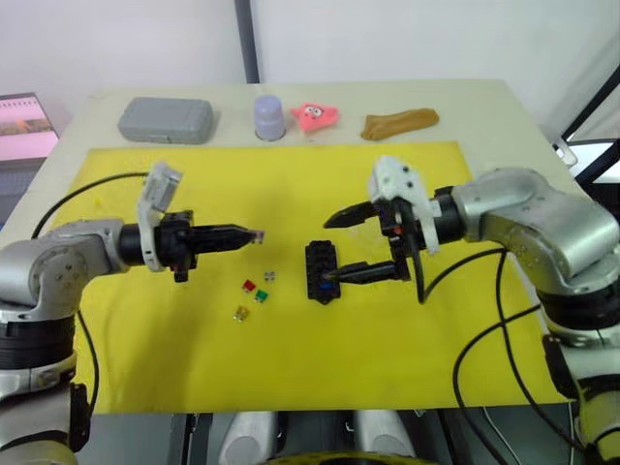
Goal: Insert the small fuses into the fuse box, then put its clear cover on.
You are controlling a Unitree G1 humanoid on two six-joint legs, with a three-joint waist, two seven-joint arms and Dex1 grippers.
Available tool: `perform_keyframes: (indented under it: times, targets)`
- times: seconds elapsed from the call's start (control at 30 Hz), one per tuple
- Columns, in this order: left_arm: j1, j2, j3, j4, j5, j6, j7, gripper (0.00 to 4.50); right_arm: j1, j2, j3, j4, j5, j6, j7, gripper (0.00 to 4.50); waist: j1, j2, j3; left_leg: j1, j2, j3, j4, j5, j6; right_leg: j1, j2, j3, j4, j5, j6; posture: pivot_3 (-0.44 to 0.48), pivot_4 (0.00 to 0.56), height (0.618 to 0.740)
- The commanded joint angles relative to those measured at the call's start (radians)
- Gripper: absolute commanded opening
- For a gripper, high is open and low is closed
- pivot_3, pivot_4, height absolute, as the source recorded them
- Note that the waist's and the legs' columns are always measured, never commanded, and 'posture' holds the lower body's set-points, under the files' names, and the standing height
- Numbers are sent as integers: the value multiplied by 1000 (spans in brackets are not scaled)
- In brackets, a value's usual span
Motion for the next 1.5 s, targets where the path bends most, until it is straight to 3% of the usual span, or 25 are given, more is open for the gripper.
perform_keyframes:
  times: [0.03, 0.17, 0.83, 0.97, 1.3, 1.4, 1.5]
  targets:
    - [-49, -10, -41, -65, 10, -71, 5, 0, -38, 18, -41, 16, 64, 81, -34, 3594, 0, 0, 0, 0, 0, 0, 0, 0, 0, 0, 0, 0, 0, 0, 0, 0, 150, 731]
    - [-84, -30, -77, -85, 11, -103, 18, 0, -65, 63, -64, 36, 119, 156, -85, 1574, -4, 0, 0, 0, 0, 0, 0, -1, 2, 0, 0, 0, 0, 0, 0, 0, 150, 731]
    - [-87, -50, -159, -71, 55, -197, 33, 0, -77, 97, -53, 22, 186, 187, -159, 1574, -5, 0, 0, 0, 0, 0, 0, -1, 2, 0, 1, 0, 0, 0, 0, 0, 150, 731]
    - [-89, -51, -157, -70, 56, -197, 39, 0, -80, 98, -45, 24, 188, 184, -163, 28, -4, 0, 0, 0, 0, 0, 0, -1, 3, 0, 1, 0, 0, 0, 0, 0, 150, 731]
    - [-95, -20, -169, -75, 63, -150, 60, 0, -80, 88, -28, 23, 172, 168, -167, 28, -5, 0, 0, 0, 0, 0, 0, -1, 3, 0, 1, 0, 0, 0, 0, 0, 150, 731]
    - [-91, 11, -188, -86, 73, -127, 62, 918, -75, 50, 6, 6, 133, 120, -142, 0, -5, 0, 0, 0, 0, 0, 0, -1, 3, 0, 1, 0, 0, 0, 0, 0, 150, 731]
    - [-60, 69, -247, -105, 168, -208, 26, 2322, -49, -34, 110, -28, 10, -24, -85, 0, -5, 0, 0, 0, 0, 1, 0, -2, 3, 0, 1, 0, 0, 0, 0, 0, 150, 731]
